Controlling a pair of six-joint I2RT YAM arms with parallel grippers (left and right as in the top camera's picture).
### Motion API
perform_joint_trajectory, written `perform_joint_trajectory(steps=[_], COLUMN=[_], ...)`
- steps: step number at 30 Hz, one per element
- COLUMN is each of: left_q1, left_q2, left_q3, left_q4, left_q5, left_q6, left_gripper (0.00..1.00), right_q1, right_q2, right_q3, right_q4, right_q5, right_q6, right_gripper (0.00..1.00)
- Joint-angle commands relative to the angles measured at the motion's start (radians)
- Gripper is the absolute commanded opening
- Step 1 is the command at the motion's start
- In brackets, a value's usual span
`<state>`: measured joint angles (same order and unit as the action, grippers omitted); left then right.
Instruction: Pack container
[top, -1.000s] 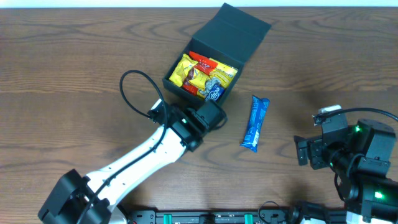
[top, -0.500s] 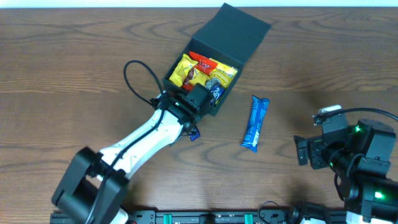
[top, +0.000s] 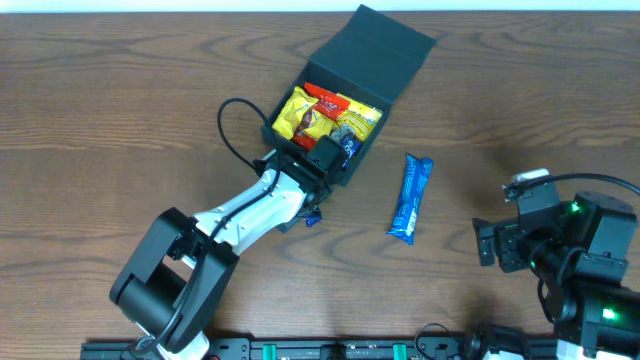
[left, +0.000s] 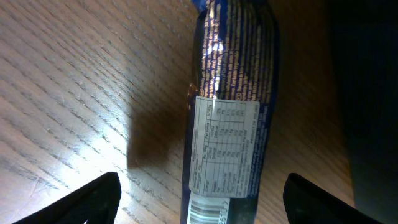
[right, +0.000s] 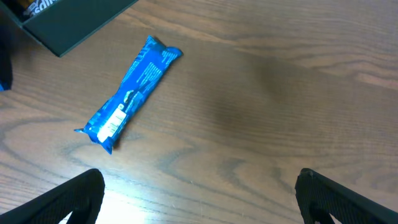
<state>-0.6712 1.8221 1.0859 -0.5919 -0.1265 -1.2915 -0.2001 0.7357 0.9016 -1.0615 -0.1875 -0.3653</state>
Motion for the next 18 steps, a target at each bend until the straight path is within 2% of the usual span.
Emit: perform_joint_trajectory(steps=[1, 9, 18], left_q1=[0.004, 0.006, 0.006], left_q2=[0.011, 0.024, 0.058], left_q3=[-0.004, -0.004, -0.004], left_q4=[0.006, 0.027, 0.029], left_q5=[0.000, -0.005, -0.039], left_q6=[0.010, 0.010, 0.010], left_gripper=[0.82, 0.73, 0.69], right_q1=[-0.009, -0.009, -0.009], right_q2=[-0.001, -0.001, -0.001], right_q3=[0.000, 0.000, 0.000], right_q4=[-0.001, -0.001, -0.001], right_q5=[-0.011, -0.011, -0.011], right_q6=[0.013, 0.013, 0.013], right_gripper=[0.99, 0.99, 0.99])
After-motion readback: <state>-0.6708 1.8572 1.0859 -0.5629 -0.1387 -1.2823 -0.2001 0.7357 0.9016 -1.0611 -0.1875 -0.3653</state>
